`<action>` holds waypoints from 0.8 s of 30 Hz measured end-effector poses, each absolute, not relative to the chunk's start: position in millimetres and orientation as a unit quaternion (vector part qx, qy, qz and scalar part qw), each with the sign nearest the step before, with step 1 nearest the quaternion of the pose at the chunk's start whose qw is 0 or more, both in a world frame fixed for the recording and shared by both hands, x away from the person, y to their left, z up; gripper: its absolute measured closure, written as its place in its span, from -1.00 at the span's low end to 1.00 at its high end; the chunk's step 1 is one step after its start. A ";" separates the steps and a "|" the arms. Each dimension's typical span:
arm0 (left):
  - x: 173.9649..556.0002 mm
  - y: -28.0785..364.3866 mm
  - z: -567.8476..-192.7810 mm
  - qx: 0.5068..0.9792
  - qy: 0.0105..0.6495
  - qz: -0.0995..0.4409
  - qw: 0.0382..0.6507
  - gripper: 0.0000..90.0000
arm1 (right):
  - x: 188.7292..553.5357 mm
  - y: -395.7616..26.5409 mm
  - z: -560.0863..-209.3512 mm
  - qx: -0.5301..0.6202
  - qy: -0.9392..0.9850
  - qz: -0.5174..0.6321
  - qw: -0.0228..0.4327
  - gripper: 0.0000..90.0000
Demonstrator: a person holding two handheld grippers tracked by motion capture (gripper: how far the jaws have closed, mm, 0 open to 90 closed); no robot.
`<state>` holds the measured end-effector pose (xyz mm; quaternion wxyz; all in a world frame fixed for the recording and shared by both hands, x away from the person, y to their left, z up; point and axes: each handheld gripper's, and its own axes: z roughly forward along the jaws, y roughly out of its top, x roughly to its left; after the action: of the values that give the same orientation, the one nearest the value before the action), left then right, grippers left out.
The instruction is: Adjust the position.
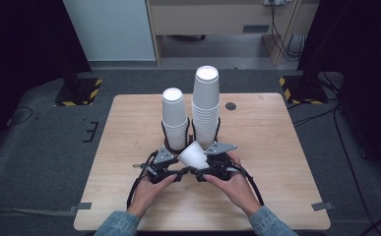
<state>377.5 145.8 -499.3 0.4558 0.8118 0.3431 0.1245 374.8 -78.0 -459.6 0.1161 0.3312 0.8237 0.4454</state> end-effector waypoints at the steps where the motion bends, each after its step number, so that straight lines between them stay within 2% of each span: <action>1: 377.5 146.3 -499.1 0.810 0.346 0.124 0.457 -0.12 | 374.6 -77.8 -459.6 0.333 0.823 0.446 0.116 -0.62; 24: 380.4 153.8 -497.5 0.798 0.360 0.131 0.465 -0.11 | 375.0 -79.0 -463.4 0.333 0.827 0.438 0.112 -0.62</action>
<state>380.4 153.8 -497.5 0.4646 0.7983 0.3601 0.1310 375.0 -79.0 -463.4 0.1118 0.3330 0.8273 0.4385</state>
